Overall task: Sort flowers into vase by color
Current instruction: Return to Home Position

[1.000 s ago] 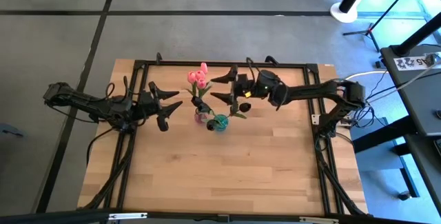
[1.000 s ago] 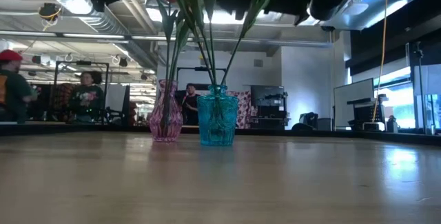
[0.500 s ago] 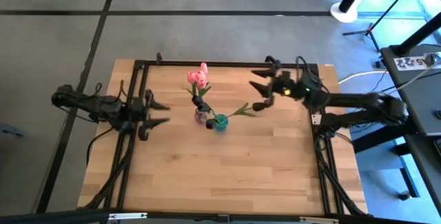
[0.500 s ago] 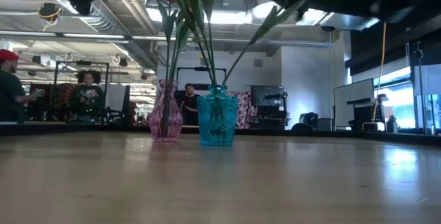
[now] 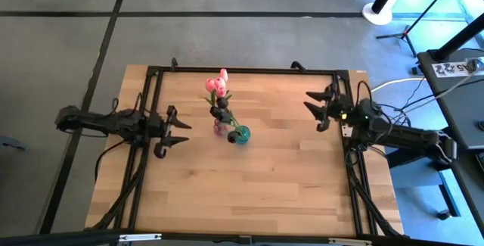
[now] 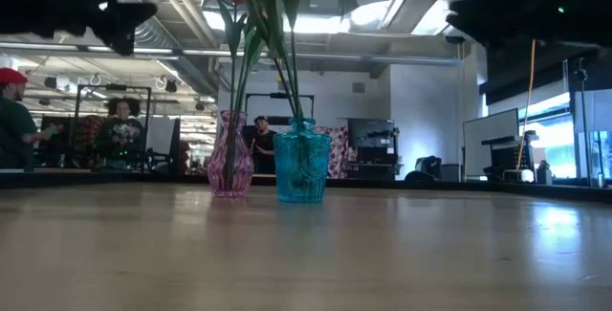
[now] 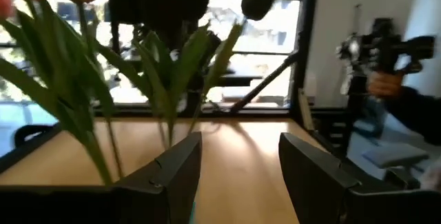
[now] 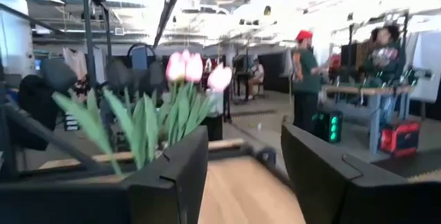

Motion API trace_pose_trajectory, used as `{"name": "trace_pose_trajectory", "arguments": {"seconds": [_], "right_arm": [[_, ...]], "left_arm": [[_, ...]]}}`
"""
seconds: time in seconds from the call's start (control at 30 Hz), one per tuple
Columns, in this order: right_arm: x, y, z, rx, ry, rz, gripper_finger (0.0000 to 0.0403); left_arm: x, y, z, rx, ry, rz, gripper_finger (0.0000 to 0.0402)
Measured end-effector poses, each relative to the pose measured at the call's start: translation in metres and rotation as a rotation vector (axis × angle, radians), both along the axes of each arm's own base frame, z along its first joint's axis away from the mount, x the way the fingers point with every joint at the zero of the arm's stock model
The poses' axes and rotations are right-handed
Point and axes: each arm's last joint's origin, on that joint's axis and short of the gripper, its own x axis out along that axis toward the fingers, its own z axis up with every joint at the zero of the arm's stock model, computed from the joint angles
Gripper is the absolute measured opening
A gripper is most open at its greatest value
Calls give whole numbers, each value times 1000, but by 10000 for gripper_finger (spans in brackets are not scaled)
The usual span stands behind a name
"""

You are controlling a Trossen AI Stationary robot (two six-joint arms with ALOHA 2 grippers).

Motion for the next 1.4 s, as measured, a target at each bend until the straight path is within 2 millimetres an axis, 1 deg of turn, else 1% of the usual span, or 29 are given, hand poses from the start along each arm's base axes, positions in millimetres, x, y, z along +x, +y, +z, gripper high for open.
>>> {"name": "trace_pose_trajectory", "arguments": {"seconds": [0.13,0.2,0.27,0.37,0.47,0.53,0.63,0.77,0.83,0.97,1.4], "right_arm": [[-13,5,-12,24,1,6,183],[-19,7,-14,18,-15,7,183],[-24,9,-17,20,-12,8,183],[-30,11,-24,39,33,23,183],[-35,14,-30,65,71,52,183],[-35,14,-35,74,97,68,183],[-30,13,-53,78,104,92,183],[-28,13,-63,88,193,91,183],[-28,13,-64,59,214,100,183],[-26,12,-67,72,242,70,183],[-26,11,-68,83,241,47,183]], "left_arm": [[-1,2,-20,-21,-63,-5,190],[-3,3,-26,-28,-24,4,190],[-4,3,-27,-30,-11,3,190],[-5,3,-26,-31,-23,1,190],[-6,2,-29,-27,6,-28,190],[-6,2,-30,-27,7,-35,190],[-6,2,-29,-13,2,-36,190],[-6,2,-30,-4,11,-17,190],[-6,3,-32,0,35,-13,190],[-6,3,-33,2,44,-13,190],[-6,3,-33,2,44,-13,190]]}}
